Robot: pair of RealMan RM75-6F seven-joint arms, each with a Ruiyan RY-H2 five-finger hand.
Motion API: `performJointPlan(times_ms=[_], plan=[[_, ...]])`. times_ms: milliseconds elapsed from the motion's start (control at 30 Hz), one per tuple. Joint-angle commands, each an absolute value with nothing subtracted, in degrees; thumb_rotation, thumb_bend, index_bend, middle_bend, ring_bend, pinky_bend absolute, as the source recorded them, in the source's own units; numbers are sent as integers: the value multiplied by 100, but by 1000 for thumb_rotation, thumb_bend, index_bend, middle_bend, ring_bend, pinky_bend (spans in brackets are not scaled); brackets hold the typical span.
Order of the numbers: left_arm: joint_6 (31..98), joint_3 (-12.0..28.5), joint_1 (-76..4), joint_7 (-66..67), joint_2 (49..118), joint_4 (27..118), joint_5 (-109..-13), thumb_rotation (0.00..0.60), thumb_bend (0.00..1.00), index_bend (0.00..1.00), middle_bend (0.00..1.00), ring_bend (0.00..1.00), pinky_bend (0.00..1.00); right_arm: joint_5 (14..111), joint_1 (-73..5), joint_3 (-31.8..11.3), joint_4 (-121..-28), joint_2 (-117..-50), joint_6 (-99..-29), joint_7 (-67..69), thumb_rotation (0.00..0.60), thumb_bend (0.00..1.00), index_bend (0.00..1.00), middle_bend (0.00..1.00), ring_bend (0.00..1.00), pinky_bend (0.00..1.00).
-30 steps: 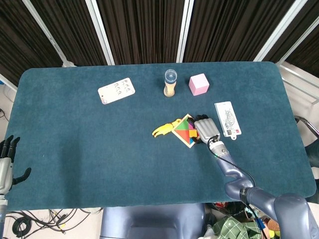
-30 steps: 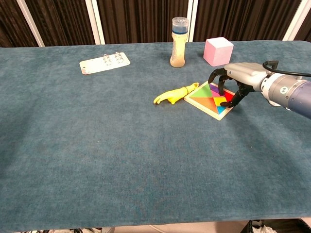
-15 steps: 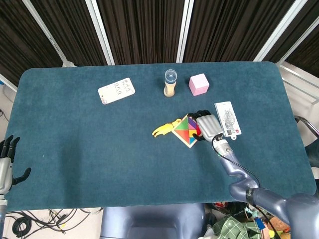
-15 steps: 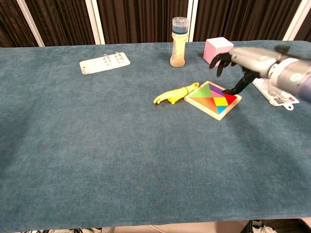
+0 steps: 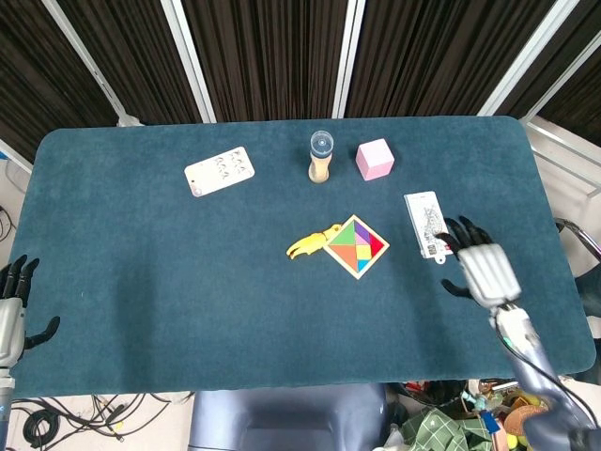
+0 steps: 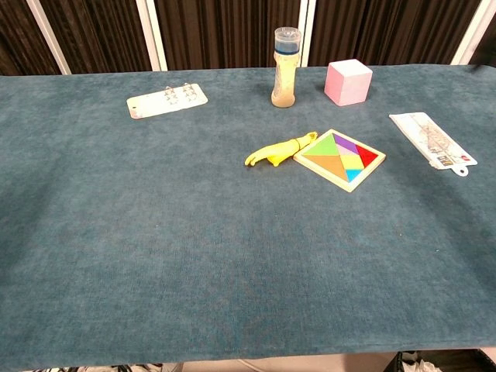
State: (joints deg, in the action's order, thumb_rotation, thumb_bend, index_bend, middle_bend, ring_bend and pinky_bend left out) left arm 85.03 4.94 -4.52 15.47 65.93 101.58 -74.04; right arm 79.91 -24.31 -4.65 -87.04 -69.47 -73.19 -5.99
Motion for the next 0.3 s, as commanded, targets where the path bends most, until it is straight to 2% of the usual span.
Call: performJointPlan(times_ms=[33,300], plan=[[8513,503,-452,1528,6594,10168,-7413,600,260,0,0,0,0,8280,-1851,-129,-8791,-6735,-7987,-586,600,108,229,55,25,168],[8559,469,-443,1464,6565,10242,-7575,600,260,0,0,0,0,8536,-1184,87,-8531,-6756,-8764,-465,600,108,230,55,26,168]])
